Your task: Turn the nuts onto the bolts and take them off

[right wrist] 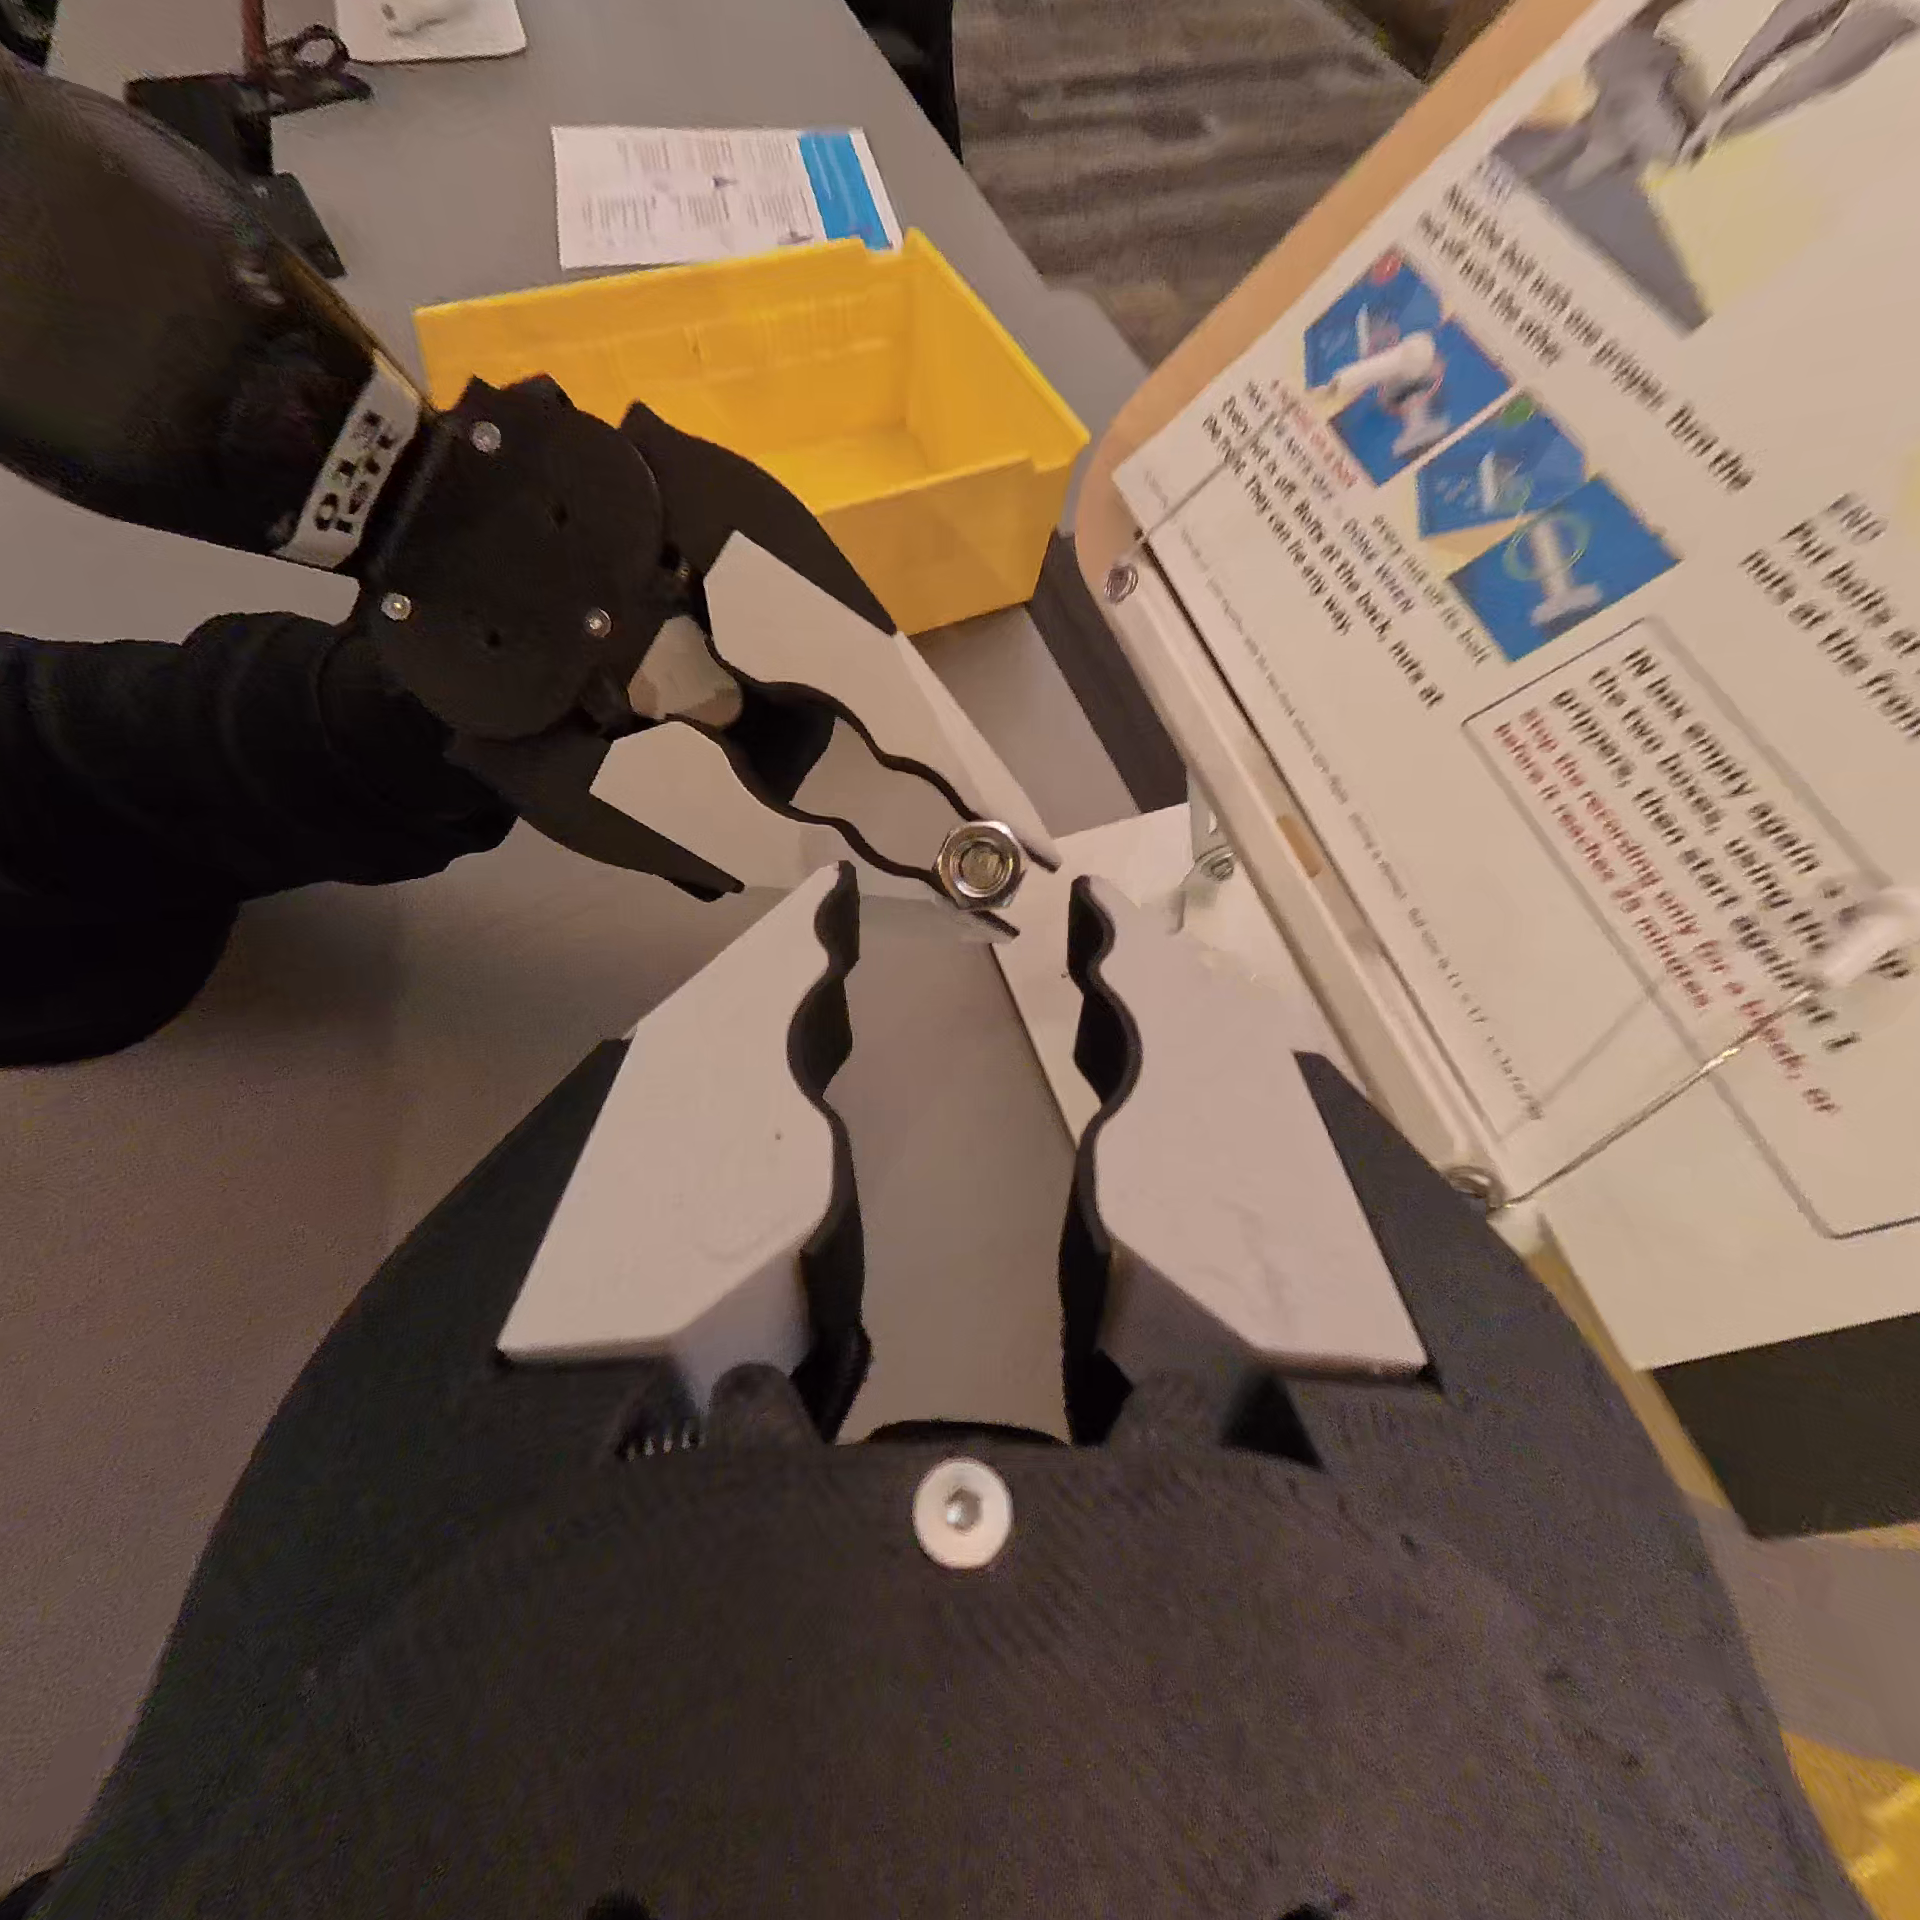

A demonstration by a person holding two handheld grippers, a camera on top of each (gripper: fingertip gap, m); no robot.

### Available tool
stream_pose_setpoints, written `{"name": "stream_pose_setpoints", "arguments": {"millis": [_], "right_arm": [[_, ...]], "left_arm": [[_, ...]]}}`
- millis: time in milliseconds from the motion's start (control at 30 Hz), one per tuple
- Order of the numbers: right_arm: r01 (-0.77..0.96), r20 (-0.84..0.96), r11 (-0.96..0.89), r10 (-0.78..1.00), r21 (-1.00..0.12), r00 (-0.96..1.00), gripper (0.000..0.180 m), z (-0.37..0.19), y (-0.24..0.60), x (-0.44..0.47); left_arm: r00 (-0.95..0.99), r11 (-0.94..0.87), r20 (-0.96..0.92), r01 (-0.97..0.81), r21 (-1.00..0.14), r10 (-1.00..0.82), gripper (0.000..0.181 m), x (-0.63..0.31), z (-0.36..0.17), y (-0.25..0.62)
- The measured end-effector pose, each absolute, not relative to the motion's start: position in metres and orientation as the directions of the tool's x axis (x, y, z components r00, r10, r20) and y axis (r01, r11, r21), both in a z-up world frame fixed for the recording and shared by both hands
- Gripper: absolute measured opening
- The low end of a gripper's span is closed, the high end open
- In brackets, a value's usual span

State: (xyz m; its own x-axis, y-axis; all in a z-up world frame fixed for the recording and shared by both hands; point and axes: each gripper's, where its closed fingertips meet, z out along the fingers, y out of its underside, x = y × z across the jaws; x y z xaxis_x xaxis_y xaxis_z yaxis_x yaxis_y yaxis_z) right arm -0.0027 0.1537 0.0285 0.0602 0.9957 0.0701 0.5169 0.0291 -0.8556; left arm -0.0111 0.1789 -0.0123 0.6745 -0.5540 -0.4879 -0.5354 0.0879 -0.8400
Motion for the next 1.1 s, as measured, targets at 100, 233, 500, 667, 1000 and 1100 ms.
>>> {"name": "stream_pose_setpoints", "arguments": {"millis": [100, 233, 500, 667, 1000, 1100], "right_arm": [[0.512, 0.017, -0.039, 0.994, -0.858, 0.104, 0.034, 0.022, 0.154, -0.009], [0.478, -0.014, -0.085, 0.988, -0.874, 0.151, 0.022, 0.025, 0.157, -0.01], [0.518, 0.051, -0.022, 0.991, -0.855, 0.126, 0.015, 0.026, 0.151, -0.012], [0.583, 0.148, 0.092, 0.988, -0.807, 0.05, 0.015, 0.024, 0.148, -0.009], [0.704, 0.601, 0.66, 0.682, -0.261, -0.417, 0.015, 0.016, 0.151, 0.004], [0.676, 0.661, 0.734, 0.541, -0.068, -0.521, 0.015, 0.015, 0.155, 0.004]], "left_arm": [[0.669, 0.097, -0.518, -0.56, -0.823, -0.533, 0.015, -0.013, -0.01, 0.179], [0.667, 0.109, -0.534, -0.569, -0.815, -0.519, 0.015, -0.014, -0.004, 0.176], [0.659, 0.121, -0.544, -0.574, -0.81, -0.52, 0.015, -0.014, 0.001, 0.173], [0.643, 0.117, -0.523, -0.563, -0.818, -0.56, 0.015, -0.011, 0.001, 0.169], [0.597, 0.107, -0.466, -0.536, -0.838, -0.653, 0.015, -0.001, -0.008, 0.162], [0.596, 0.1, -0.459, -0.535, -0.839, -0.659, 0.015, 0.0, -0.01, 0.162]]}}
